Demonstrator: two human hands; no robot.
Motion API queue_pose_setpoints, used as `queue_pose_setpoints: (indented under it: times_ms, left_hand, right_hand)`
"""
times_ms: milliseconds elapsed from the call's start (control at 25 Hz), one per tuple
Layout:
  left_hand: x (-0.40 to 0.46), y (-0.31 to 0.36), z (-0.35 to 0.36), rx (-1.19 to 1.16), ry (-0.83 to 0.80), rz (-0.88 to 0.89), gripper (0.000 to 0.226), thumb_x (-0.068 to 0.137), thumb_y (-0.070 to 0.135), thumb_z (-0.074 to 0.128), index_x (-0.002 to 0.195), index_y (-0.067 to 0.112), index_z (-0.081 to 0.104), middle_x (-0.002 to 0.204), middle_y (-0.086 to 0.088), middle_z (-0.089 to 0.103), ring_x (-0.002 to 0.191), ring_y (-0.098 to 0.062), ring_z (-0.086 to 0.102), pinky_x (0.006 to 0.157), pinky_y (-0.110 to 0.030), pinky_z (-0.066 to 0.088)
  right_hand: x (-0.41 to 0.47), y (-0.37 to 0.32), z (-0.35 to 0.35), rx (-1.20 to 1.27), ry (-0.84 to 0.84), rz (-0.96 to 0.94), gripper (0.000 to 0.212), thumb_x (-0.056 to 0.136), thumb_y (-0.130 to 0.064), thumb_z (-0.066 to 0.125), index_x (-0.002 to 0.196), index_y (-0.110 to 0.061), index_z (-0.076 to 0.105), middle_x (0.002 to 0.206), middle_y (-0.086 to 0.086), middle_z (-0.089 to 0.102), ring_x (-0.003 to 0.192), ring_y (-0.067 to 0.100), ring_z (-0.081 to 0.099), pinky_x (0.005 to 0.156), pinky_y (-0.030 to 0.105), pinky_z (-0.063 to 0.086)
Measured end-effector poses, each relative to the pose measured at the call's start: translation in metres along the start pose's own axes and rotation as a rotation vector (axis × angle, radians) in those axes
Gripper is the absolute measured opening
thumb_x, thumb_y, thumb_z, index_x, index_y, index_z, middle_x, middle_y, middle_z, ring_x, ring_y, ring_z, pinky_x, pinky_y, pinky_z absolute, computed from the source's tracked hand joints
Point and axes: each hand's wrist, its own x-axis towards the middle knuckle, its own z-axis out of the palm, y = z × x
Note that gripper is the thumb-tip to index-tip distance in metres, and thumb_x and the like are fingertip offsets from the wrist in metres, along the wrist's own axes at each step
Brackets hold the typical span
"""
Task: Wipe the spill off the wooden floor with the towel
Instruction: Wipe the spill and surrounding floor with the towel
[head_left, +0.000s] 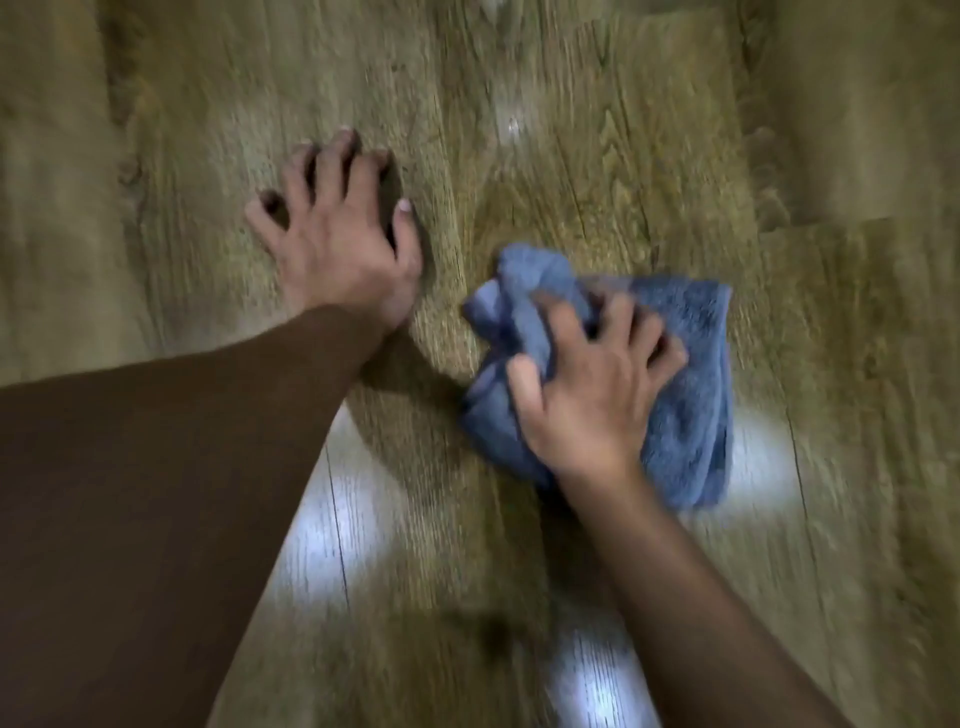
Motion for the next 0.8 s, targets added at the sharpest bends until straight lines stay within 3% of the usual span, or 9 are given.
queue_pose_setpoints:
  times_ms: [240, 400, 600, 720, 800]
  left_hand:
    - [0.001, 0.003, -0.004, 0.024, -0.043, -0.021, 0.052, 0.094, 0.046, 0.039, 0.139, 0.025, 0.053, 0.157, 0.002, 0.042, 0.147, -0.026, 0.031, 0.109, -0.058, 0.022]
    - [0.001, 0.003, -0.005, 0.019, -0.08, -0.016, 0.052, 0.095, 0.047, 0.037, 0.14, 0.025, 0.051, 0.16, 0.001, 0.039, 0.149, -0.026, 0.026, 0.112, -0.059, 0.023]
    - [0.0, 0.004, -0.004, 0.01, -0.072, -0.02, 0.052, 0.094, 0.047, 0.038, 0.14, 0.025, 0.052, 0.159, 0.001, 0.04, 0.15, -0.026, 0.027, 0.111, -0.058, 0.023]
    - [0.001, 0.003, -0.003, 0.006, -0.055, -0.022, 0.052, 0.095, 0.047, 0.039, 0.139, 0.024, 0.052, 0.159, 0.001, 0.041, 0.149, -0.027, 0.028, 0.109, -0.058, 0.023]
    - [-0.001, 0.001, -0.001, 0.006, -0.053, -0.014, 0.051, 0.097, 0.047, 0.039, 0.14, 0.024, 0.051, 0.159, 0.001, 0.04, 0.149, -0.028, 0.028, 0.109, -0.059, 0.023]
  right_hand:
    - [0.188, -0.011, 0.016, -0.077, 0.044, 0.017, 0.051, 0.081, -0.053, 0.043, 0.124, -0.031, 0.058, 0.133, 0.012, 0.049, 0.122, 0.04, 0.043, 0.103, 0.057, 0.024]
    - [0.237, -0.016, 0.019, -0.078, 0.069, 0.028, 0.05, 0.084, -0.052, 0.043, 0.128, -0.031, 0.055, 0.14, 0.012, 0.046, 0.13, 0.037, 0.038, 0.106, 0.055, 0.021]
    - [0.166, -0.016, 0.013, -0.063, 0.051, -0.028, 0.05, 0.083, -0.048, 0.047, 0.127, -0.028, 0.056, 0.134, 0.017, 0.048, 0.121, 0.038, 0.042, 0.103, 0.052, 0.024]
    - [0.057, -0.015, 0.005, 0.005, -0.007, -0.077, 0.054, 0.077, -0.046, 0.052, 0.129, -0.03, 0.059, 0.13, 0.013, 0.047, 0.117, 0.034, 0.04, 0.103, 0.05, 0.023]
    - [-0.031, -0.011, -0.004, 0.028, -0.11, -0.151, 0.06, 0.074, -0.047, 0.054, 0.133, -0.033, 0.056, 0.136, 0.009, 0.042, 0.125, 0.034, 0.038, 0.107, 0.052, 0.02]
